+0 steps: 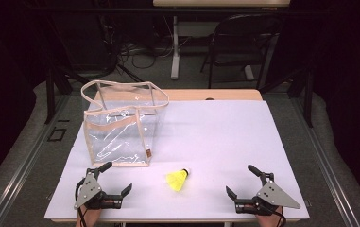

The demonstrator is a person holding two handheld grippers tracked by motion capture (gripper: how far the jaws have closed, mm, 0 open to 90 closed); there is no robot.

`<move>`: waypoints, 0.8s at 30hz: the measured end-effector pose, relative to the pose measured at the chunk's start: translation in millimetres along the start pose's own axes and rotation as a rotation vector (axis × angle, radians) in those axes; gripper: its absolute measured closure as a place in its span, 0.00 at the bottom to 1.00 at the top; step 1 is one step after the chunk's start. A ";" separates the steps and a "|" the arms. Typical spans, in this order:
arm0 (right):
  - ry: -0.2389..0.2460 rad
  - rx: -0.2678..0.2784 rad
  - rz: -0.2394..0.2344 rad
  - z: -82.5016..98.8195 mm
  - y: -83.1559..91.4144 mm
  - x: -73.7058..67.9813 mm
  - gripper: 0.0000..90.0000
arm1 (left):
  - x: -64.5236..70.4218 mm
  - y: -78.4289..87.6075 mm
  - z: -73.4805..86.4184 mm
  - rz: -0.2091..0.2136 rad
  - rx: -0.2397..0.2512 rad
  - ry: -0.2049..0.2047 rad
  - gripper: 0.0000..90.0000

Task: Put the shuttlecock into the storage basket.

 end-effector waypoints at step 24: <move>-0.003 -0.014 -0.004 1.7 -1.1 1.5 0.01 | 12.6 -31.5 -10.0 0.075 -0.005 -0.031 0.00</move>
Point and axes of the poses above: each handheld gripper's, and its own axes: y roughly backward along the jaws, z roughly out of its underside, x roughly to its right, the point moved 4 cm from there along -y, roughly forward along the jaws, and after that the axes turned 9 degrees about -y, right-handed, at the moved point
